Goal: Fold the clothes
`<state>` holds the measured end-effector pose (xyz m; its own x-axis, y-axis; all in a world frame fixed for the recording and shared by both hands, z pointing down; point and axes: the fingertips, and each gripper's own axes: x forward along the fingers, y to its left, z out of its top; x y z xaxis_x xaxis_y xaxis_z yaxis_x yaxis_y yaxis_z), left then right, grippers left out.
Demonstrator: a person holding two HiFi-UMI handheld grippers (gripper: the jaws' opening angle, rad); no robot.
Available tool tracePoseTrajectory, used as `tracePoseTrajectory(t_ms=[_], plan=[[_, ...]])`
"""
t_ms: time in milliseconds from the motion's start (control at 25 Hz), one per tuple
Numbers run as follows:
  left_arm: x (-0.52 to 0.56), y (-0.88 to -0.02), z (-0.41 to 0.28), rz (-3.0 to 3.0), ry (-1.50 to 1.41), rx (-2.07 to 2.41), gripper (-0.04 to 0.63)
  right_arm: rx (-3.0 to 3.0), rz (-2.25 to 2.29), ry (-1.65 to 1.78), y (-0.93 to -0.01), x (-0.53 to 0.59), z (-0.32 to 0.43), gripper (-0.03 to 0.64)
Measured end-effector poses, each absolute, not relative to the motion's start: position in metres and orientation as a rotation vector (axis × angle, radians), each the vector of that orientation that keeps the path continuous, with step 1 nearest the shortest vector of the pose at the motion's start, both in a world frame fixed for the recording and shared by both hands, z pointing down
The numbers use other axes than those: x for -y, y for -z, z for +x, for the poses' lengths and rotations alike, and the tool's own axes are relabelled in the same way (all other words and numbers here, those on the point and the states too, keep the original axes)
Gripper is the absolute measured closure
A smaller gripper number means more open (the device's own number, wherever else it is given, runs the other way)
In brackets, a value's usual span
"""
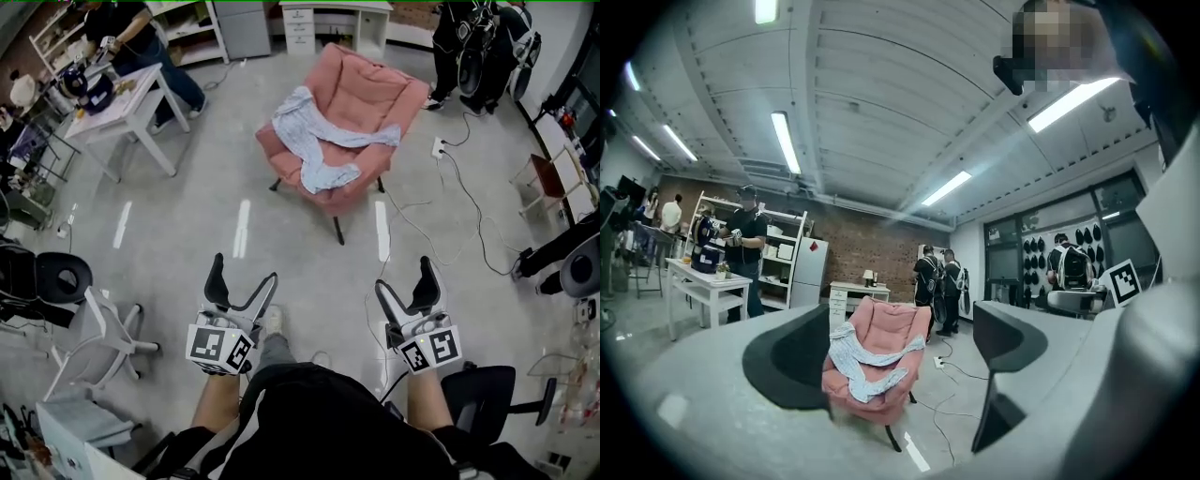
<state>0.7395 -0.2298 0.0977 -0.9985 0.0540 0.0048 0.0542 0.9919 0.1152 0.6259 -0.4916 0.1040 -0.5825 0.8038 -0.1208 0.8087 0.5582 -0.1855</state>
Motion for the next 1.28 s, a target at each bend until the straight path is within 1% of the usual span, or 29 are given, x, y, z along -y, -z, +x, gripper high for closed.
tracePoseTrajectory(t_ms=[280,560,760,960,1280], plan=[[0.183,-0.112,0.702,-0.063,0.180,3.136,0.121,-2.791,1.378,0.318,-0.110,0.458,0.591,0.175],[0.130,-0.122,0.619,0.056,0.163,3.116,0.121,-2.847,1.312,0.279,-0.119,0.404,0.527,0.176],[0.084,-0.124,0.575,0.122,0.131,3.096,0.123,-2.852,1.295,0.285,-0.117,0.348,0.489,0.180],[0.027,-0.132,0.541,0.129,0.091,3.074,0.126,-2.837,1.324,0.256,-0.119,0.287,0.453,0.213],[-0.022,-0.148,0.506,0.122,0.078,3.044,0.126,-2.848,1.368,0.245,-0.134,0.225,0.410,0.229]])
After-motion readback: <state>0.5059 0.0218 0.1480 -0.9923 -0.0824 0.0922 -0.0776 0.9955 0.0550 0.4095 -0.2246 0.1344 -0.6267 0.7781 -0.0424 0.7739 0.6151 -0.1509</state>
